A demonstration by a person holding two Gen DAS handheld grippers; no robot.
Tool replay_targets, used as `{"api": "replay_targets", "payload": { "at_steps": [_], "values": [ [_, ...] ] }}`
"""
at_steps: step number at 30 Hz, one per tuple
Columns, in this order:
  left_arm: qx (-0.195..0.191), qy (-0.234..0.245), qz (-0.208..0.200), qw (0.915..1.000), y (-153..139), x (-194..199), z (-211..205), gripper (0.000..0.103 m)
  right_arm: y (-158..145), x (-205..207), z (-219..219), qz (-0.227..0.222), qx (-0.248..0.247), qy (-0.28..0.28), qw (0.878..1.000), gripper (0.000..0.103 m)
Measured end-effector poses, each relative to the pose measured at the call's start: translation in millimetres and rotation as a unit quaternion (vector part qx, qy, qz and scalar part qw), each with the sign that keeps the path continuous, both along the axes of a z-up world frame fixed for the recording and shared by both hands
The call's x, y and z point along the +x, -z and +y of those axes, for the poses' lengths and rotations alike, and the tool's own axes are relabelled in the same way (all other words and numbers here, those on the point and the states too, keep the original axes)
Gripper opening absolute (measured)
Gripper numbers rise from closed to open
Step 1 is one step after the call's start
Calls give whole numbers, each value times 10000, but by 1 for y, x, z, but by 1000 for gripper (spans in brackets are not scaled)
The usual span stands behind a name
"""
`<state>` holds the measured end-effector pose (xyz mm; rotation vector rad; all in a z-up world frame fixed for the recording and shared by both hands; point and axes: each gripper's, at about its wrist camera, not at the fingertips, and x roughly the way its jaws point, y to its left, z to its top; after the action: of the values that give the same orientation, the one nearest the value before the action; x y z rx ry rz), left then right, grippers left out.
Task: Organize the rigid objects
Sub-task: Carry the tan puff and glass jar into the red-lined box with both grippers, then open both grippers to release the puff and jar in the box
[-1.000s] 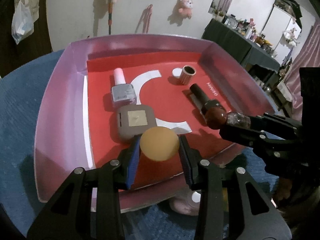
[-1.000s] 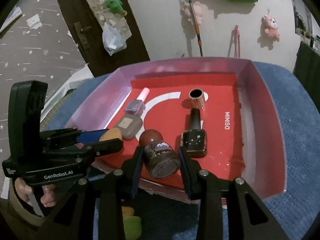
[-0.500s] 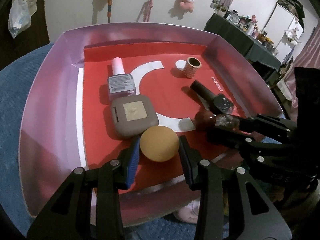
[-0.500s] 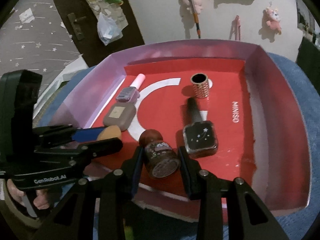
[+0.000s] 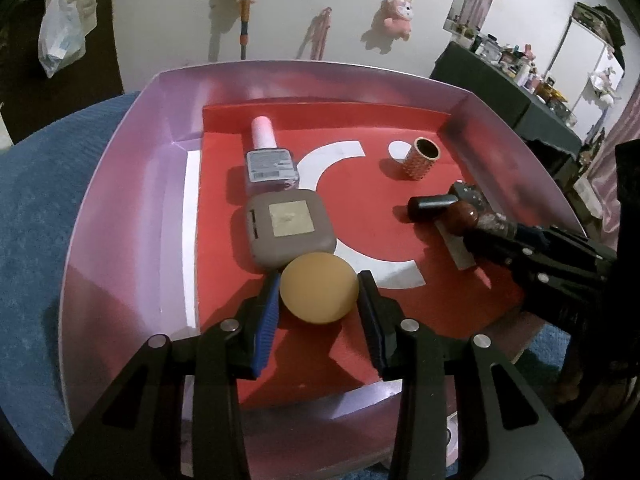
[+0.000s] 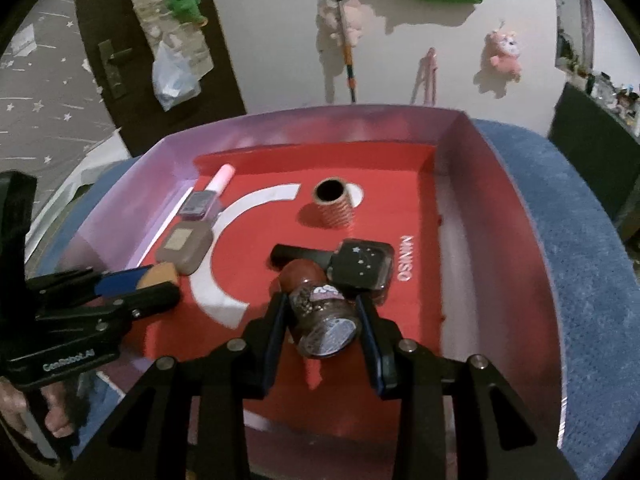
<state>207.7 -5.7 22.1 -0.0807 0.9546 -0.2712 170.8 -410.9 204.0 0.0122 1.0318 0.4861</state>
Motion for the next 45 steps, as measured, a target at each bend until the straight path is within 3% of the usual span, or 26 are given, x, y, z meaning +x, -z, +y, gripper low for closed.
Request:
{"api": "replay_targets", "payload": {
  "at_steps": [30, 36, 39, 41, 43, 45],
  "values": [
    [56, -163, 74, 9998, 1, 3, 1, 36, 7, 6, 5, 155, -23, -1, 9999, 38],
    [219, -166, 31, 9996, 1, 2, -2, 36, 7, 5, 6, 151, 10, -25, 9999, 39],
    [223, -158, 12, 9996, 0, 1, -2, 37, 3, 2, 5, 76, 35, -31, 10000, 48],
    [227, -166, -2, 9996, 0, 0, -2, 40, 0, -1, 4, 31, 53, -29, 10000, 53],
    [208, -177, -31, 9996, -2, 0, -1, 55, -2, -2, 3, 28, 67, -31, 10000, 54],
    [170, -178, -95, 9997, -5, -2, 0, 57, -4, -4, 1, 16, 101, -22, 9999, 55]
  ]
}}
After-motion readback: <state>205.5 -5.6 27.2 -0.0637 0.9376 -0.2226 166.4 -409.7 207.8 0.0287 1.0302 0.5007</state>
